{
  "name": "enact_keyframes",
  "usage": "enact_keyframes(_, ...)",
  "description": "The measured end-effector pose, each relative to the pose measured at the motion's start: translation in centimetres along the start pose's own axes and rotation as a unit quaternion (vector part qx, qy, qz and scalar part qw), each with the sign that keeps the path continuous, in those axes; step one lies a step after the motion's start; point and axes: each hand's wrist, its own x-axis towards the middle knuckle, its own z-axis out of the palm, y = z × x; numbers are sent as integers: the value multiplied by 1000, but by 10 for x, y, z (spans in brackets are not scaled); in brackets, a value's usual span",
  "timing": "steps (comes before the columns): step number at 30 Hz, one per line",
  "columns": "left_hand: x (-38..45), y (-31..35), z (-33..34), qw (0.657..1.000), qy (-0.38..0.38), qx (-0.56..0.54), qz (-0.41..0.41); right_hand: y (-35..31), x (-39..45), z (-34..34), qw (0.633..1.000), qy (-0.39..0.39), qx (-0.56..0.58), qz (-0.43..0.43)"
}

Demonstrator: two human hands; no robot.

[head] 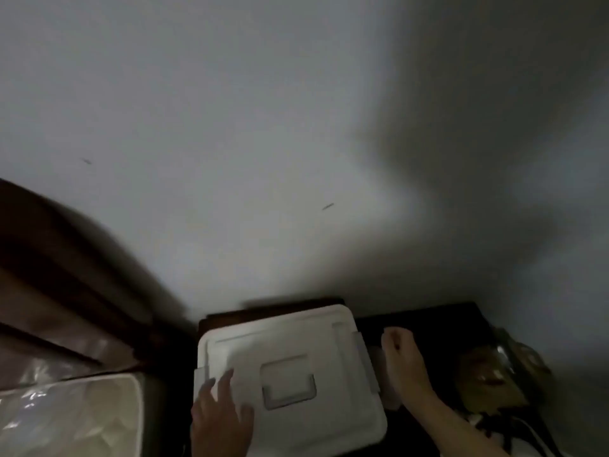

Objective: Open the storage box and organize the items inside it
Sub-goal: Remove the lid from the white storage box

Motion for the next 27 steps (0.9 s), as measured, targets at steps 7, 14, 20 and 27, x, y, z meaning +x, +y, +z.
enact_keyframes(7,28,16,104,983,18,100,153,68,39,79,994,-24,-99,-39)
enact_keyframes(14,37,3,164,947,154,193,206,104,46,93,977,30,-155,-141)
enact_keyframes(20,35,2,171,940,187,209,197,108,48,92,965,49,-202,-162)
enact_keyframes(27,33,6,164,962,147,160,168,114,73,89,958,42,-212,-191)
